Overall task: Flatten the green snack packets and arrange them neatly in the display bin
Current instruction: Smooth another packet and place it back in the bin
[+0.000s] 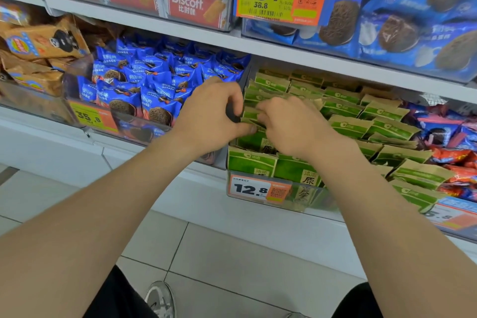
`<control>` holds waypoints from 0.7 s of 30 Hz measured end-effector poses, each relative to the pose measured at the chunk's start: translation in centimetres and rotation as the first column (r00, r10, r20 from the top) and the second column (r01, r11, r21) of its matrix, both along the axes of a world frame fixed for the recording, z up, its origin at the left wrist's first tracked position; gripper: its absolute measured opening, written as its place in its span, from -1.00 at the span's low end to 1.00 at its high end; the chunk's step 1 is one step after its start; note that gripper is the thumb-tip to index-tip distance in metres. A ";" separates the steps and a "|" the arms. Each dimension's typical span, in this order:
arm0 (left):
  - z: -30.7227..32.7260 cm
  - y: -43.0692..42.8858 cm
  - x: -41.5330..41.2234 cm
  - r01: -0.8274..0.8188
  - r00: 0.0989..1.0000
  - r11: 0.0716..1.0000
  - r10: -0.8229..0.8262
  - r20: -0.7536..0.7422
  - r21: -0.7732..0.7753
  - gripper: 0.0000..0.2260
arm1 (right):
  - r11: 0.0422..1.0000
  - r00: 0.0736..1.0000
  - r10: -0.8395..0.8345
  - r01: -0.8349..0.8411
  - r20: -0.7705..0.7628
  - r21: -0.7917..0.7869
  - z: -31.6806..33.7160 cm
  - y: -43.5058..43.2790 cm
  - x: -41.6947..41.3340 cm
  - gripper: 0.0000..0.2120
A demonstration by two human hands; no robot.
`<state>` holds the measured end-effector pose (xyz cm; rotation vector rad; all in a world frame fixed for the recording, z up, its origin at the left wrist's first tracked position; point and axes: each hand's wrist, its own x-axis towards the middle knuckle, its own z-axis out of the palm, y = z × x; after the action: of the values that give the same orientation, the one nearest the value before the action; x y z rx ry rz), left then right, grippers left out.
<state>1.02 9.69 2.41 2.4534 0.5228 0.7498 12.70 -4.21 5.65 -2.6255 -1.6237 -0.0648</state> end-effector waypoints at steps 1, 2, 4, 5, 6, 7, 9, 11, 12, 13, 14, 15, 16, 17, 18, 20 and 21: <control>-0.1 -0.1 -0.1 0.009 1.000 1.000 -0.009 -0.004 0.002 -0.70 | 0.999 0.999 -0.027 0.027 -0.021 0.016 0.0 0.2 -0.1 -0.86; -0.1 -0.1 -0.1 0.017 1.000 1.000 -0.017 -0.011 0.003 -0.78 | 0.998 0.997 -0.061 0.062 -0.051 0.022 0.1 0.4 0.0 -0.84; -0.4 -0.2 0.0 0.022 0.999 0.999 -0.021 -0.031 0.031 -0.85 | 0.990 0.982 -0.135 0.140 -0.131 0.030 0.2 0.7 0.3 -0.72; -0.5 -0.2 0.1 0.019 0.999 0.999 -0.017 -0.043 0.047 -0.86 | 0.984 0.974 -0.166 0.173 -0.157 0.031 0.4 0.9 0.3 -0.66; -0.5 -0.2 0.1 0.014 0.999 0.998 -0.011 -0.053 0.056 -0.86 | 0.980 0.969 -0.185 0.193 -0.165 0.037 0.6 1.0 0.4 -0.63; -0.5 -0.2 0.2 0.008 0.998 0.998 -0.005 -0.057 0.060 -0.85 | 0.978 0.966 -0.192 0.202 -0.171 0.045 0.7 1.1 0.3 -0.63; -0.2 -0.4 0.1 -0.007 0.998 0.999 0.010 -0.056 0.054 -0.80 | 0.981 0.973 -0.176 0.187 -0.153 0.059 1.0 1.2 0.0 -0.64; 0.1 -0.5 0.0 -0.028 0.997 0.999 0.031 -0.065 0.042 -0.75 | 0.989 0.985 -0.142 0.146 -0.102 0.032 1.3 1.1 -0.4 -0.67; 0.2 -0.5 0.0 -0.044 0.996 0.998 0.046 -0.076 0.035 -0.74 | 0.992 0.989 -0.122 0.123 -0.088 0.004 1.4 0.9 -0.5 -0.69; 0.4 -0.6 -0.2 -0.058 0.995 0.998 0.059 -0.081 0.019 -0.74 | 0.995 0.989 -0.102 0.100 -0.104 -0.024 1.5 0.7 -0.7 -0.72; 0.5 -0.8 -0.3 -0.065 0.995 0.998 0.064 -0.073 -0.006 -0.73 | 0.995 0.985 -0.093 0.087 -0.149 -0.048 1.5 0.4 -0.8 -0.69; 0.6 -0.9 -0.4 -0.062 0.997 0.998 0.060 -0.054 -0.031 -0.71 | 0.995 0.976 -0.091 0.080 -0.196 -0.063 1.5 0.1 -1.0 -0.61; 0.9 -1.0 -0.5 -0.050 0.998 0.998 0.048 -0.040 -0.044 -0.68 | 0.995 0.972 -0.088 0.075 -0.216 -0.069 1.4 -0.2 -1.2 -0.53; 1.0 -1.0 -0.6 -0.033 0.999 0.999 0.031 -0.044 -0.040 -0.65 | 0.996 0.974 -0.081 0.071 -0.214 -0.054 1.2 -0.5 -1.5 -0.48; 1.1 -1.0 -0.7 -0.005 0.998 1.000 0.003 -0.070 -0.026 -0.64 | 0.997 0.973 -0.075 0.076 -0.220 -0.004 0.8 -0.7 -1.6 -0.45; 1.3 -1.0 -1.0 0.071 0.987 0.998 -0.070 -0.148 0.000 -0.73 | 0.970 0.957 -0.069 0.130 -0.281 0.206 0.2 -1.2 -1.4 -0.43; 1.4 -1.1 -1.3 0.102 0.978 0.995 -0.100 -0.183 0.000 -0.79 | 0.934 0.950 -0.055 0.158 -0.307 0.322 0.0 -1.3 -1.1 -0.48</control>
<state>-0.29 8.61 3.86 2.5508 0.4583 0.4892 11.59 -5.49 5.69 -2.3225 -1.2433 0.0349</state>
